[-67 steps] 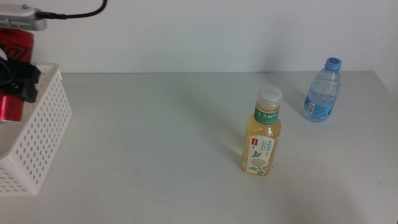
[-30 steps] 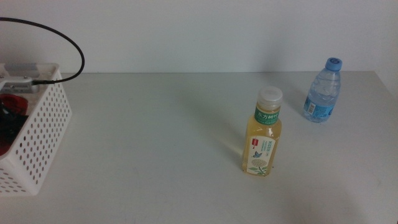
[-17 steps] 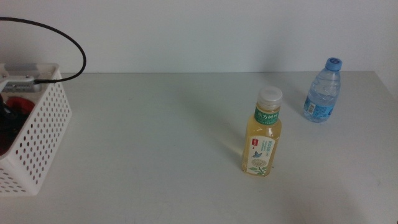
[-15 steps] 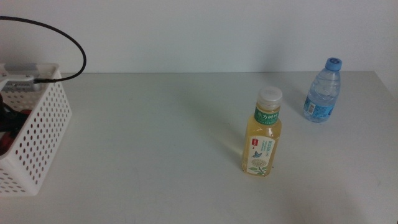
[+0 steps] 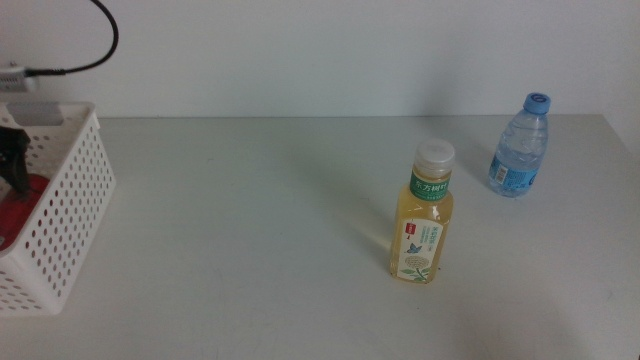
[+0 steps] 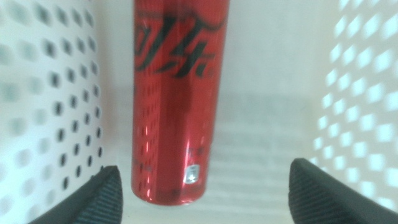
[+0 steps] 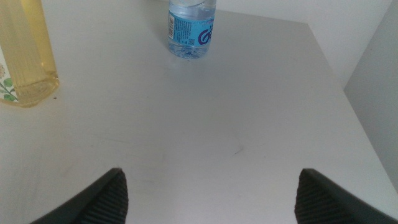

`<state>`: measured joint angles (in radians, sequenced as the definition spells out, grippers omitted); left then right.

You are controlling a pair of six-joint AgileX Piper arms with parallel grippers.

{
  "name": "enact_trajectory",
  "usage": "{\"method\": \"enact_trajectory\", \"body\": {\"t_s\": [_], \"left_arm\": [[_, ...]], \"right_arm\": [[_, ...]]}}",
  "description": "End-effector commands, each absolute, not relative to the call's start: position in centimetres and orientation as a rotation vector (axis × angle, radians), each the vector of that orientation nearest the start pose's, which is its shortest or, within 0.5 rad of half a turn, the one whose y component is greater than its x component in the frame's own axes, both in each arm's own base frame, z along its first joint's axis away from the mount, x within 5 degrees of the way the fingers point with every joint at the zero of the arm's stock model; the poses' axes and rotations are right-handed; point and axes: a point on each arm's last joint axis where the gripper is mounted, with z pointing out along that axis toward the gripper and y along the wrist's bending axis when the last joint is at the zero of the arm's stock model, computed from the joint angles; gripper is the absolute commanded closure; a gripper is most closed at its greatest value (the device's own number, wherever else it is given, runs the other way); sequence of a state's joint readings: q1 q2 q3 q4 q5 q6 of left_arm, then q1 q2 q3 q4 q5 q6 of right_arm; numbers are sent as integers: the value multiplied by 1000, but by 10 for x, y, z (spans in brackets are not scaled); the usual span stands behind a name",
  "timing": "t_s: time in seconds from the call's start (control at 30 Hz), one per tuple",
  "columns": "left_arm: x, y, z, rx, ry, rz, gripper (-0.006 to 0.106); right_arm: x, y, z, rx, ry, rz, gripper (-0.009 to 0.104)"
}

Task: Use arms to grab the bottles and put them into the dustbin to the left of the table.

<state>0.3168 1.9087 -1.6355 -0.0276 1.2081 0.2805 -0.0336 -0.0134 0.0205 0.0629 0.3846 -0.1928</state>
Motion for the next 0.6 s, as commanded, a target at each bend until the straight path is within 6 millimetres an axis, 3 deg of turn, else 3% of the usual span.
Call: {"method": "enact_trajectory", "body": {"t_s": [0.0, 0.23, 0.37, 0.57], "left_arm": [[358, 103, 317, -97, 2894, -12, 16], [313, 51, 387, 18, 2711, 8, 25], [274, 18, 402, 124, 2634, -7, 26], [216, -24, 408, 287, 2441, -99, 26]], "right_arm": [[52, 0, 180, -114, 1787, -120, 8], [52, 0, 180, -114, 1787, -120, 8], [52, 0, 180, -114, 1787, -120, 8], [52, 0, 180, -114, 1787, -120, 8]]}}
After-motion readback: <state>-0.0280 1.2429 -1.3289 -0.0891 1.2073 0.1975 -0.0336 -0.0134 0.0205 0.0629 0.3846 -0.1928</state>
